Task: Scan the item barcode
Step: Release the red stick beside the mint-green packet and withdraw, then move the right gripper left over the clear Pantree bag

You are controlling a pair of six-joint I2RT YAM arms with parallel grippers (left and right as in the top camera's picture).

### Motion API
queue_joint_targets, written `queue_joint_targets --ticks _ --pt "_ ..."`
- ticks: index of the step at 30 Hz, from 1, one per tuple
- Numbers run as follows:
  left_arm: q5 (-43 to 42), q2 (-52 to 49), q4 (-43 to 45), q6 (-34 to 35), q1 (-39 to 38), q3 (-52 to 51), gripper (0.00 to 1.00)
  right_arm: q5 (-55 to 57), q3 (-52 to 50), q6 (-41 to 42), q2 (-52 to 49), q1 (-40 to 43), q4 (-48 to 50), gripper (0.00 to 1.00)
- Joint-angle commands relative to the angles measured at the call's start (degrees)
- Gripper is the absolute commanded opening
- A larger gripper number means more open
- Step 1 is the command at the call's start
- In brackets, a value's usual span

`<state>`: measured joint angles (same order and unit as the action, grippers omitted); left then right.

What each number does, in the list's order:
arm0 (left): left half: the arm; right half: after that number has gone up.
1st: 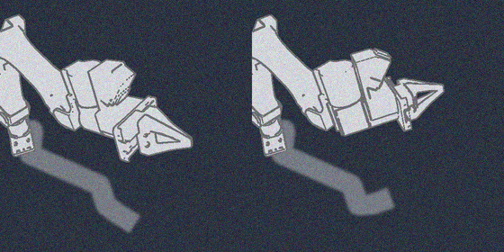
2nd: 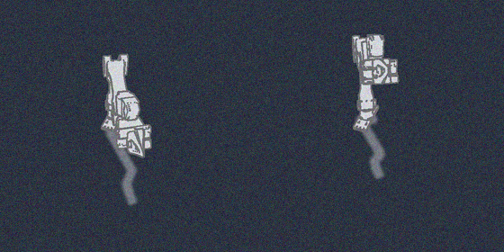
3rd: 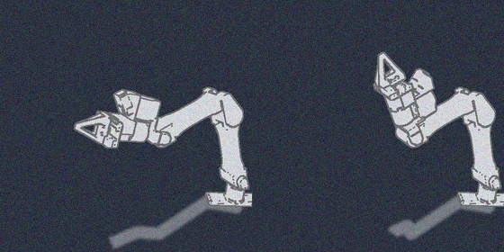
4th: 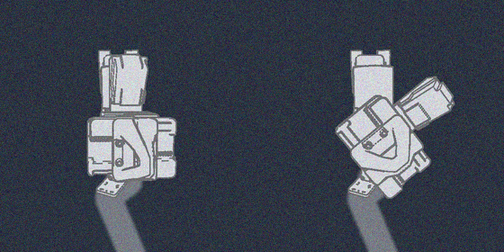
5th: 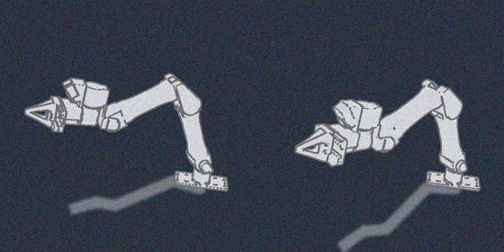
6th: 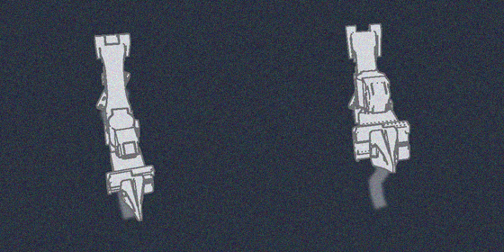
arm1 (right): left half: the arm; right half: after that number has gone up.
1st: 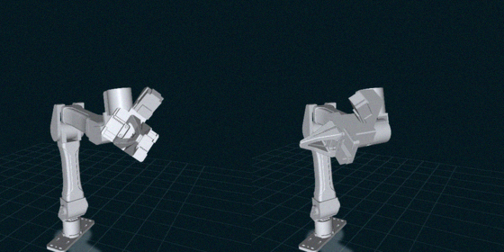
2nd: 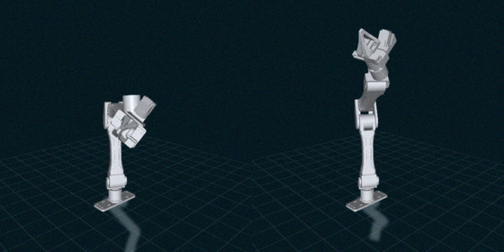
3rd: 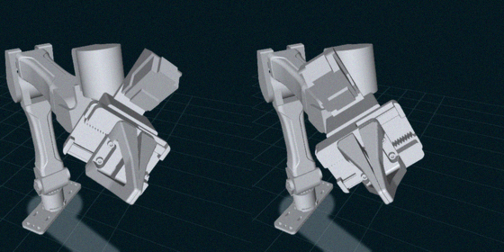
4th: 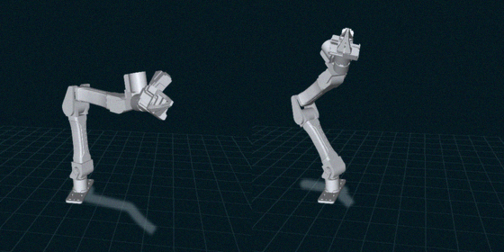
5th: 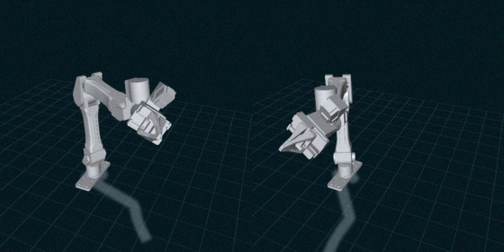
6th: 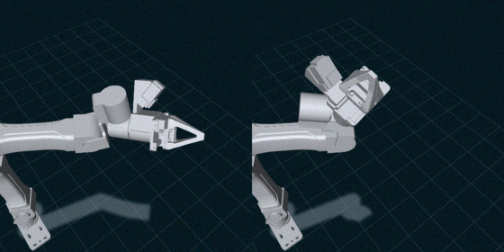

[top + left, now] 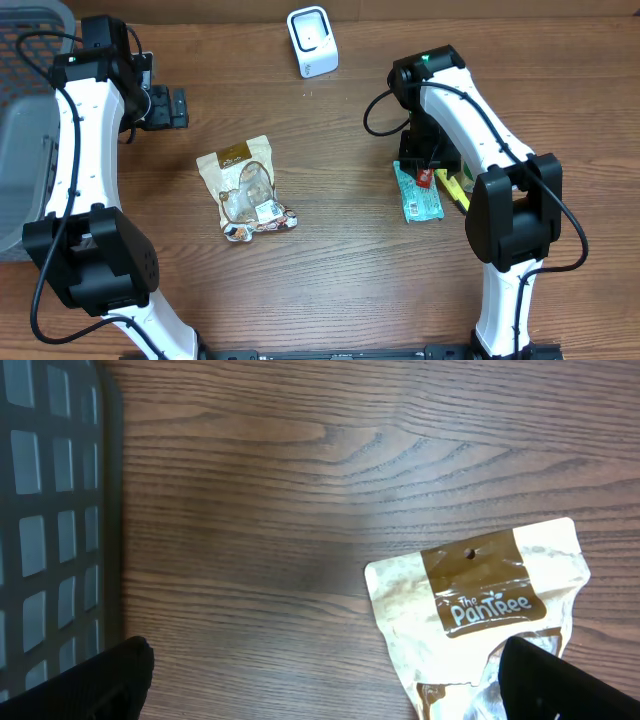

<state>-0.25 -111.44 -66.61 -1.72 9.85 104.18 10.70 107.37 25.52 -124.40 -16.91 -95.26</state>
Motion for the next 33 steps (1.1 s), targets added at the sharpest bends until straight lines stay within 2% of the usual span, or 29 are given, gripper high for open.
queue_joint_targets --ticks 1,4,11,15,20,24,33 --pt "-0.2 0.5 0.0 -0.9 -0.1 0.7 1.00 -0.2 -0.5 0.2 1.2 0.3 1.6 0.63" --pt "-0.2 0.5 0.0 -0.9 -0.1 0.7 1.00 -3.4 -0.5 0.3 1.2 -0.1 5.0 0.65" --pt "-0.2 0.5 0.0 -0.9 -0.1 0.7 1.00 -22.1 -0.5 0.2 1.2 -2.9 18.0 0.65" --pt "-0.2 0.5 0.0 -0.9 -0.1 0.7 0.99 -25.0 -0.5 0.3 1.2 -6.5 25.3 0.64" --pt "-0.2 0.5 0.0 -0.9 -0.1 0.7 1.00 -24.6 -0.5 0.2 1.0 -13.6 34.1 0.64" --pt "-0.2 0.5 0.0 -0.9 -0.1 0.7 1.00 -20.3 -0.5 0.2 0.9 -19.3 40.3 0.65" --pt "-0.2 0.5 0.0 -0.9 -0.1 0.7 1.00 -1.6 -0.5 0.2 0.8 -30.4 52.4 0.70"
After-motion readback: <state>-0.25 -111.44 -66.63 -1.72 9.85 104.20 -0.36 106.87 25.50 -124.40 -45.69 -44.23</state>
